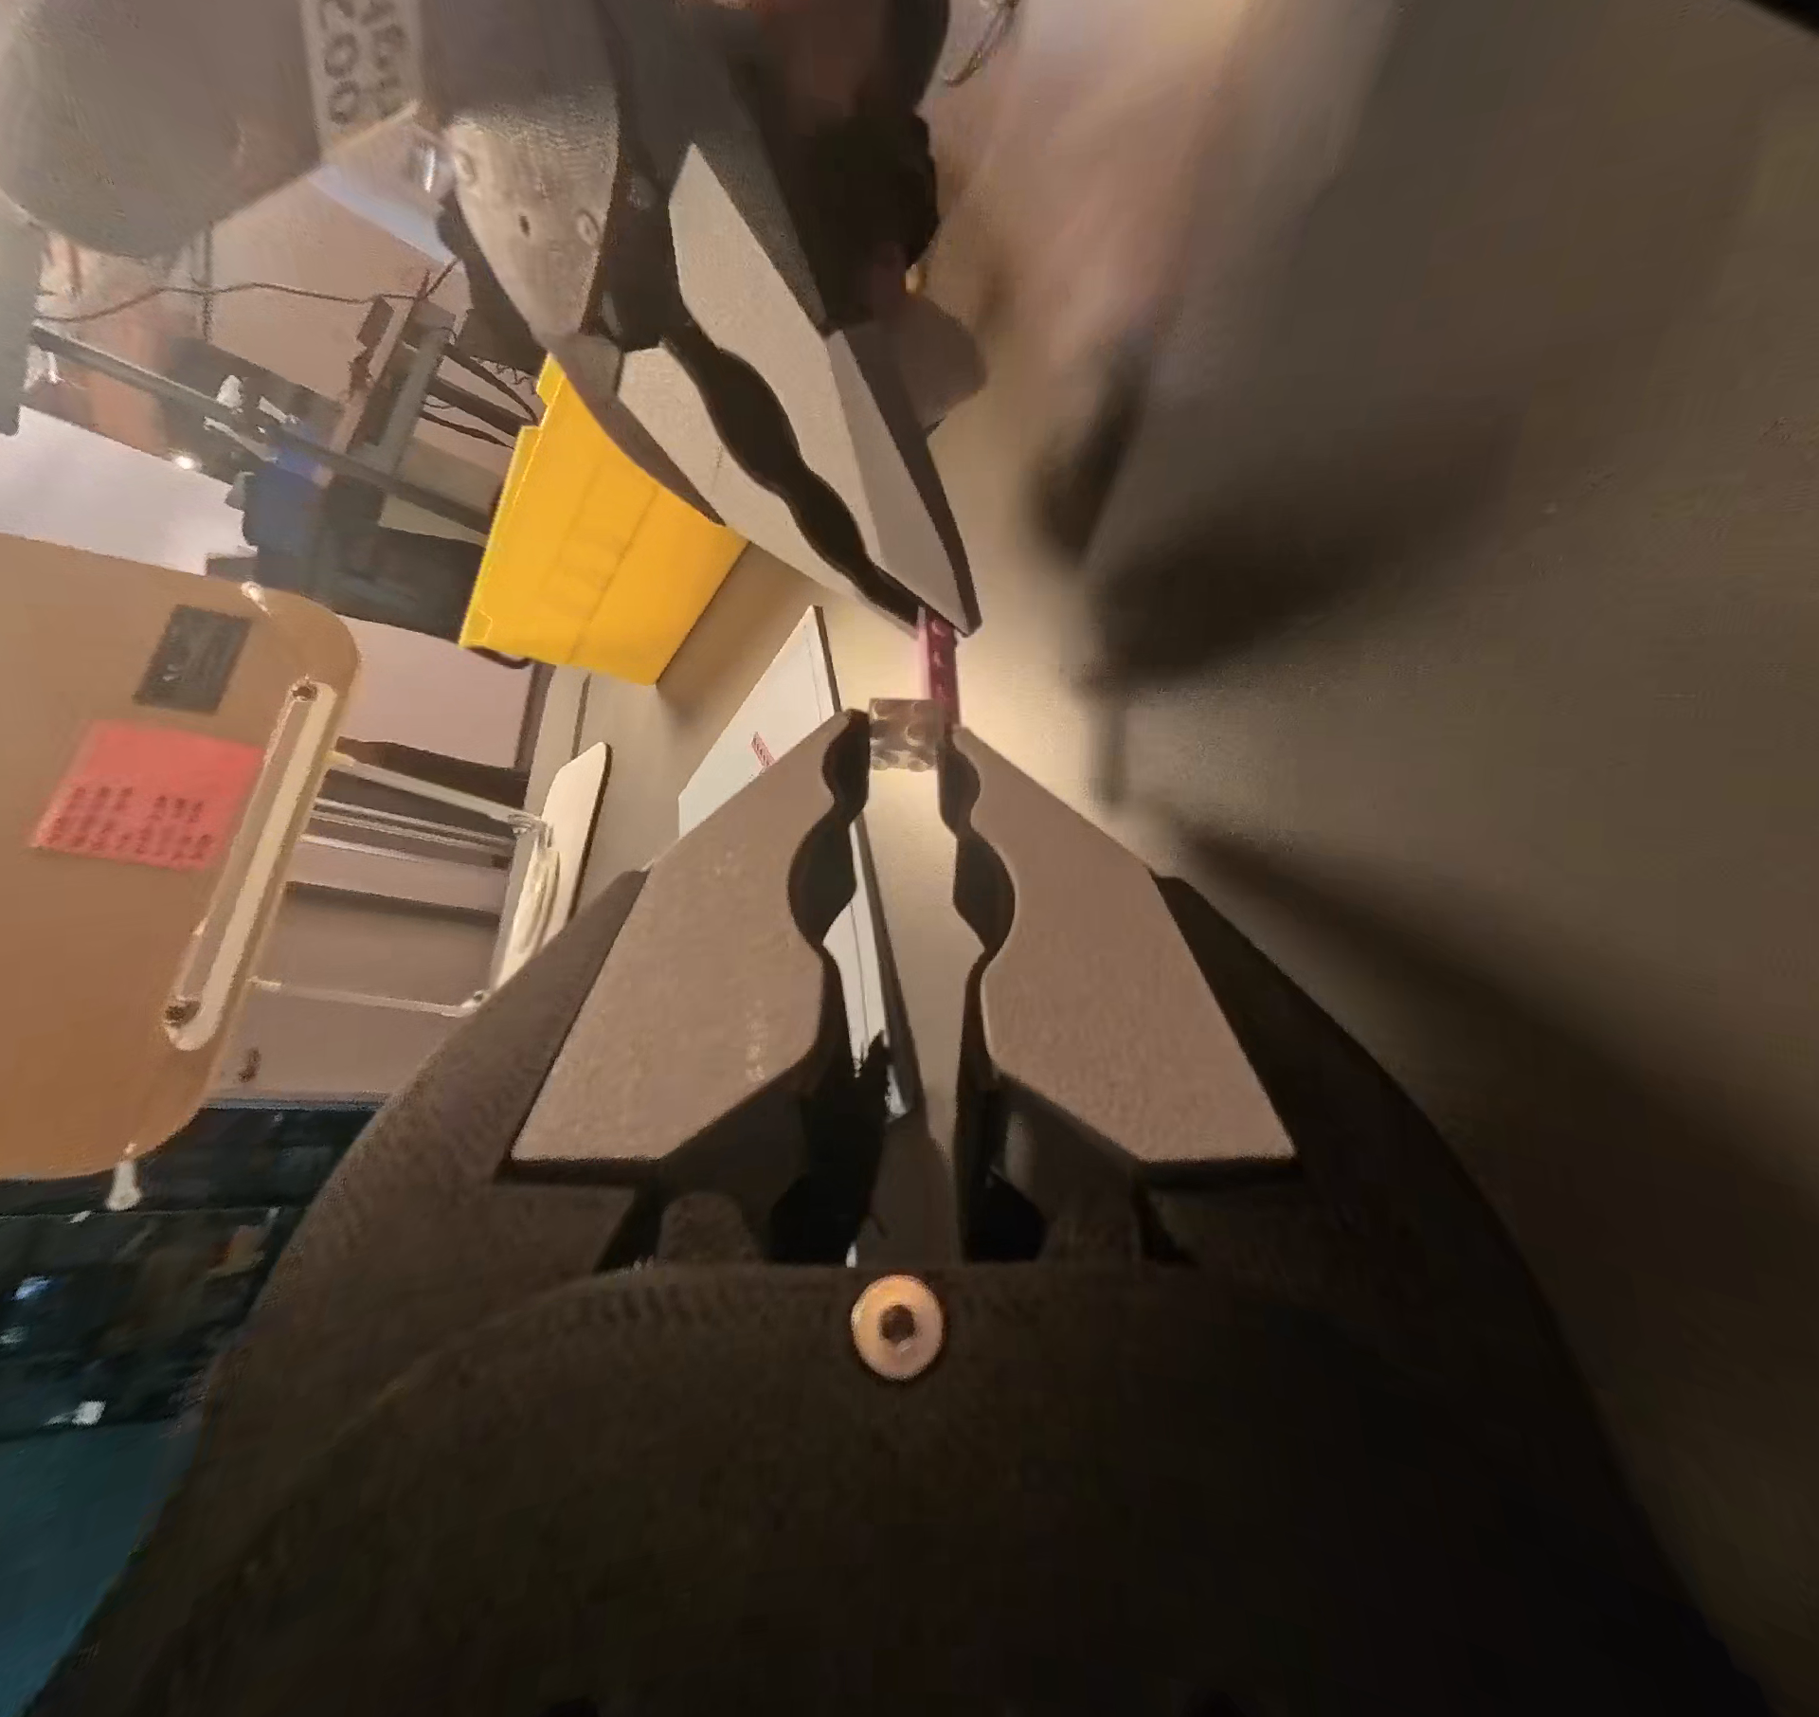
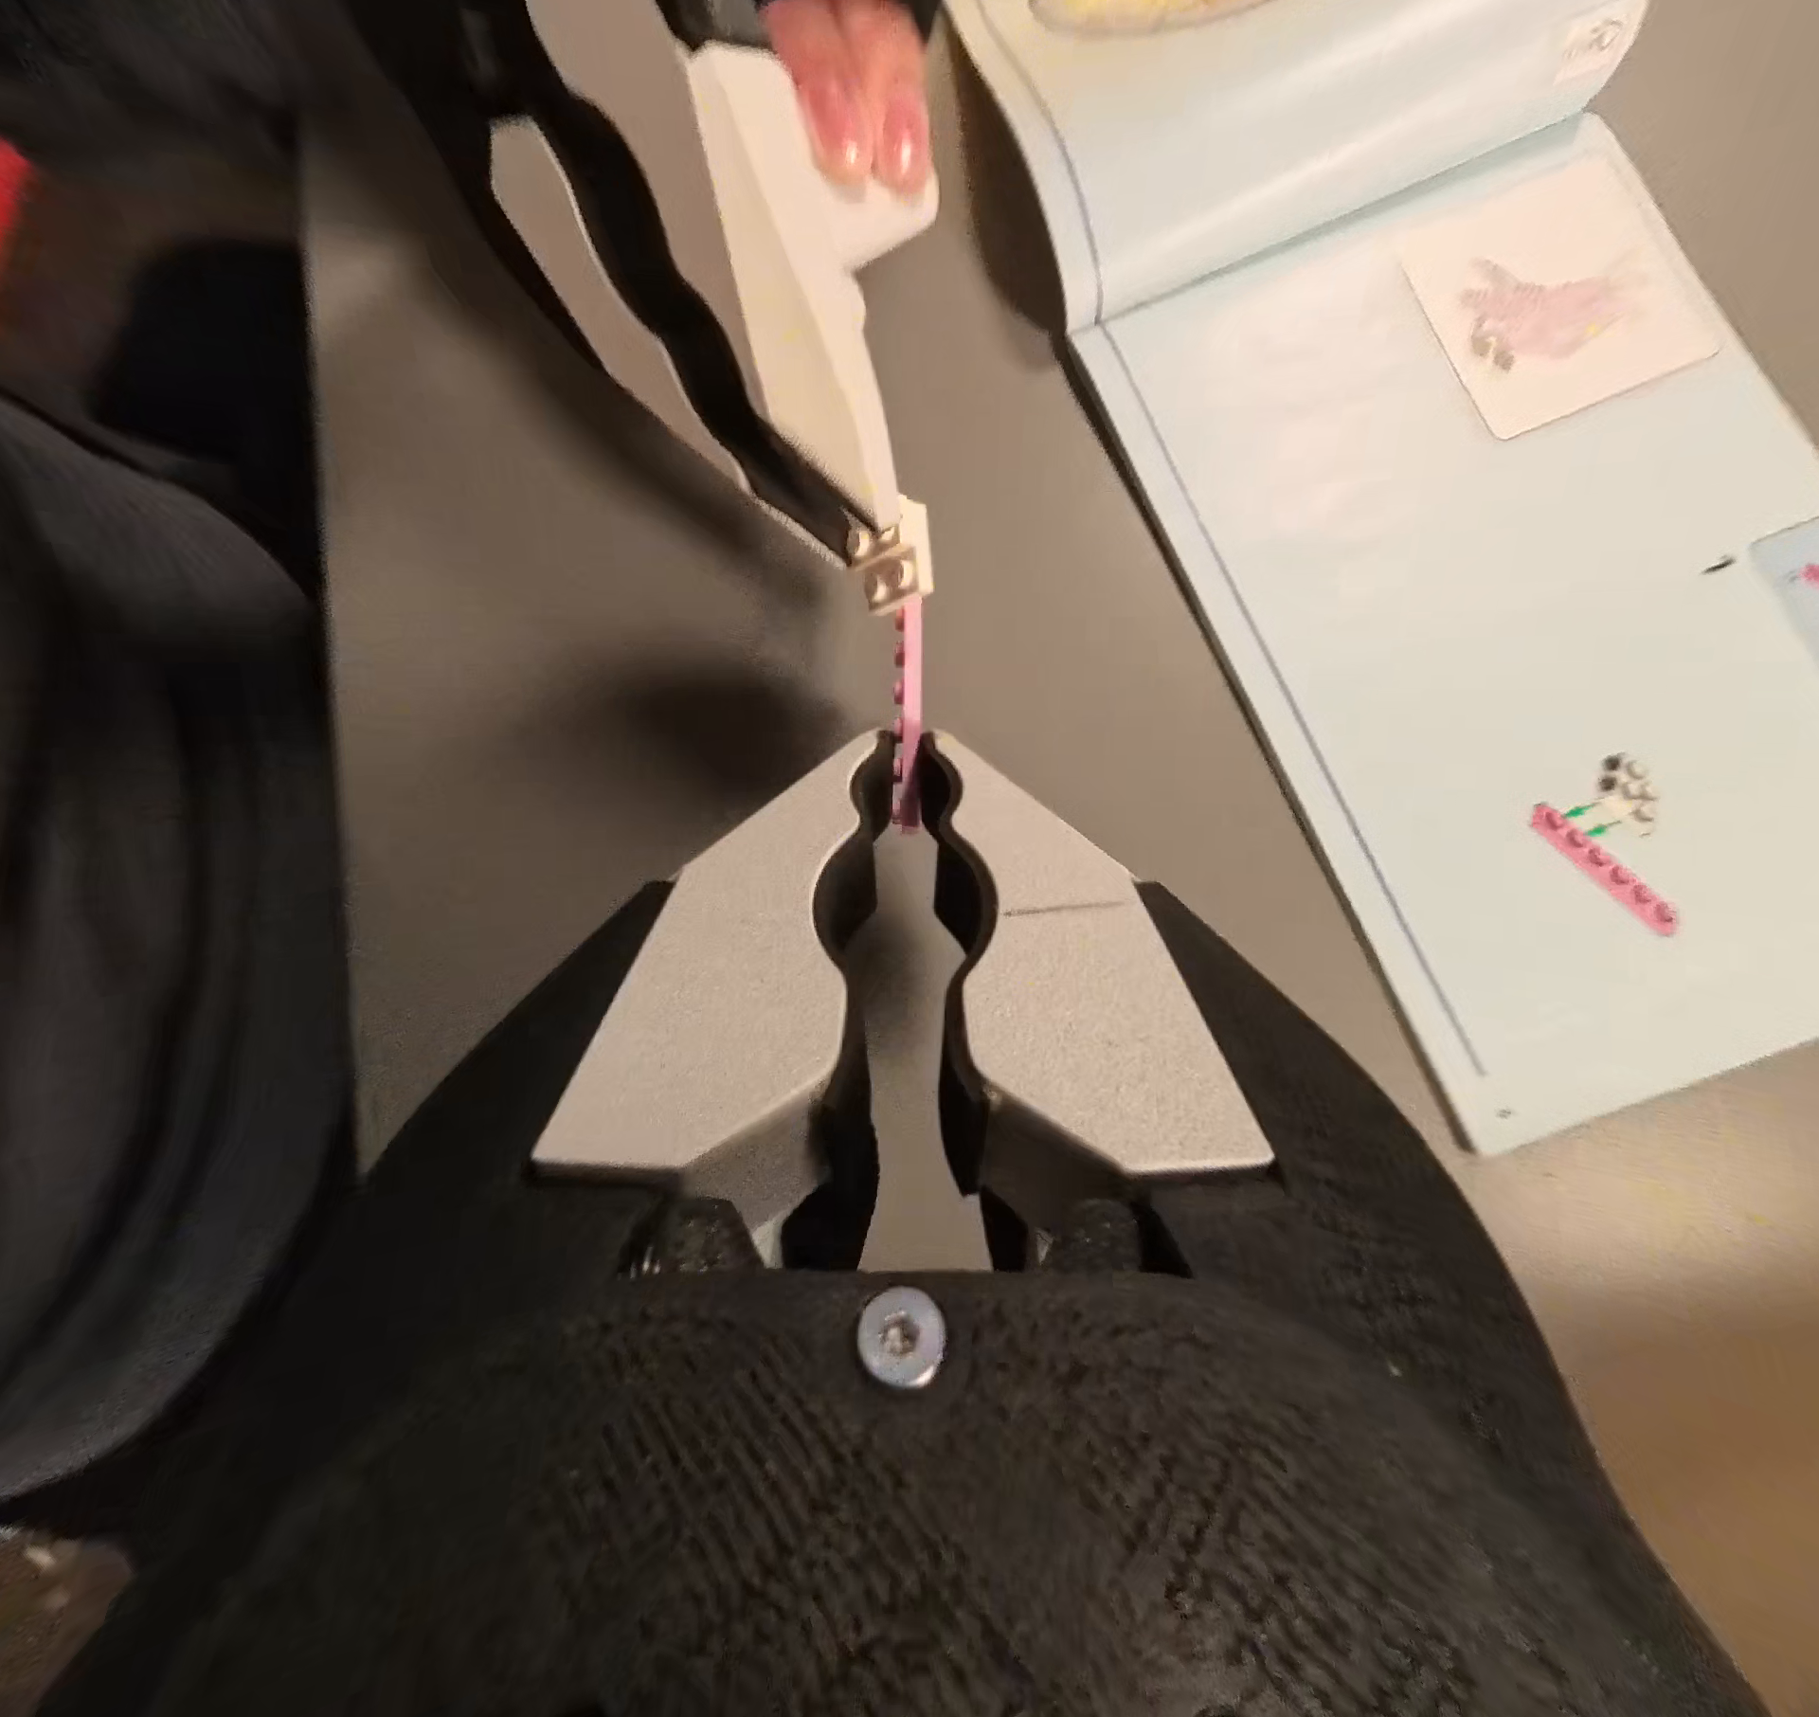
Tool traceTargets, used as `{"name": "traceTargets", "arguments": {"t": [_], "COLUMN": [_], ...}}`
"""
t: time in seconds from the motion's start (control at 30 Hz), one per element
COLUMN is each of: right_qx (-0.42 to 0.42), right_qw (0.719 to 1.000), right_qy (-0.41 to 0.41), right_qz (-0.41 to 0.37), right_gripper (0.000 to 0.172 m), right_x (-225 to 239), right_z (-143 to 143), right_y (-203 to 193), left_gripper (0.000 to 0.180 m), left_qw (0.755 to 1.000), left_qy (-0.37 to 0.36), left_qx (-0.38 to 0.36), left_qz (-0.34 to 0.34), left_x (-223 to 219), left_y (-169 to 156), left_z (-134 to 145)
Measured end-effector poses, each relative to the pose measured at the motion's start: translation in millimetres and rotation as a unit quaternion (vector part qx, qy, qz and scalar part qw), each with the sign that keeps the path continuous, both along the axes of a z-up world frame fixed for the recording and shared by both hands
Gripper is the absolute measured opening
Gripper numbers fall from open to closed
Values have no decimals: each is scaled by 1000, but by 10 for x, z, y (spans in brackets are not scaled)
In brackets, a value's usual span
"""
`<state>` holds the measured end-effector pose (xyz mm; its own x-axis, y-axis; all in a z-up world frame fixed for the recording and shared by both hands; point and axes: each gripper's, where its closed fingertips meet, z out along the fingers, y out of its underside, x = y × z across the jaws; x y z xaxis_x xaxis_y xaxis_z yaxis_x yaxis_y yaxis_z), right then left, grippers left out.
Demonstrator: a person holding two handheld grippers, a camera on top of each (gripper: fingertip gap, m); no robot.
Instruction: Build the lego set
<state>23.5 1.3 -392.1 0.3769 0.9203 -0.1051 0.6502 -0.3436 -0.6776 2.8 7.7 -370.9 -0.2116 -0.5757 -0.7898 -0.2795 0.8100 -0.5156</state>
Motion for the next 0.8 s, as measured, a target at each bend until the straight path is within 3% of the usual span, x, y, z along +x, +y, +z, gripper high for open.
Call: {"name": "traceTargets", "arguments": {"t": [0.13, 0.37, 0.57, 0.67, 0.8], "right_qx": [29, 15, -8, -27, -84], "right_qw": [997, 999, 1000, 997, 978], "right_qy": [-60, -34, -8, 66, 190], "right_qz": [25, 19, 7, -1, -5], "right_gripper": [3, 3, 23, 30, 24], "right_x": [27, 3, 5, -73, -187], "right_z": [-154, -173, -148, 43, 373], "right_y": [-17, -22, -14, -12, -37], "left_gripper": [13, 13, 13, 13, 13], "left_qw": [1000, 1000, 1000, 1000, 999], "left_qy": [8, -5, -9, -19, -32], "left_qx": [13, 3, 13, 16, 13], "left_qz": [1, 3, -2, -5, -14], "left_x": [14, 9, 20, 23, 33], "left_y": [-8, -4, -36, -56, -103], "left_z": [-38, 13, 25, 65, 107]}}
